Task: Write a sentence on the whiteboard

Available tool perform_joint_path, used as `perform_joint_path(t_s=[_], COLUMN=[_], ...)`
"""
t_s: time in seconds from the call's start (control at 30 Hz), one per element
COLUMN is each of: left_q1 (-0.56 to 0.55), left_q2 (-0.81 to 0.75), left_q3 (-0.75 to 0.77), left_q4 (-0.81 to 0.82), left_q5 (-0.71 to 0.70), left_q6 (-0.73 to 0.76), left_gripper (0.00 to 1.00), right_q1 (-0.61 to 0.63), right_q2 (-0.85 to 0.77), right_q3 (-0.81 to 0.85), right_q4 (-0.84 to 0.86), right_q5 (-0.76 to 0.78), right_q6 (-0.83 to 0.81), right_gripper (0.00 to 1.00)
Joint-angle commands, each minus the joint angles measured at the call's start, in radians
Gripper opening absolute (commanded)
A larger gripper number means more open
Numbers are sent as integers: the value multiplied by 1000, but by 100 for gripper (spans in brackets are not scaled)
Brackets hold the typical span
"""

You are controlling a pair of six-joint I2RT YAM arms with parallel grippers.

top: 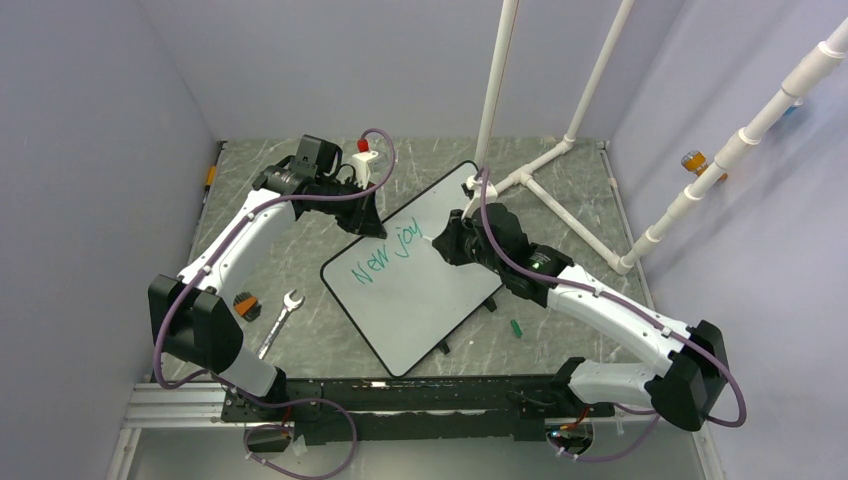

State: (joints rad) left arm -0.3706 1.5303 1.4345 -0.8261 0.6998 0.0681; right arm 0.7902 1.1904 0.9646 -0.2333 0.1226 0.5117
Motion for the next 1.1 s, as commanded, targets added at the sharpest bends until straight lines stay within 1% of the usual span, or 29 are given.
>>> perform_joint_path(t_s=[0.0,0.3,0.6,0.8,1.07], left_q1=[-28,-28,-28,-28,-28], left_q2=[-24,-26,-30,-27,-25], left_q3=[-6,-6,-9,-9,-9], left_q4=[33,33,34,35,35], left_q5=[-49,-49,-52,-51,-50], left_q6=[137,136,137,137,136], left_gripper=[0,0,0,0,0], right_q1=[-3,-3,-3,-3,-3], right_q2=[-19,-52,-58,-51,-93], right_q3=[-48,-90,-88,-50,62], right_q4=[-8,-4,16,24,-19], right_q5=[-9,-27,-65,-76,-86], right_q6=[26,52,57,41,-8], right_gripper=[0,0,0,0,0])
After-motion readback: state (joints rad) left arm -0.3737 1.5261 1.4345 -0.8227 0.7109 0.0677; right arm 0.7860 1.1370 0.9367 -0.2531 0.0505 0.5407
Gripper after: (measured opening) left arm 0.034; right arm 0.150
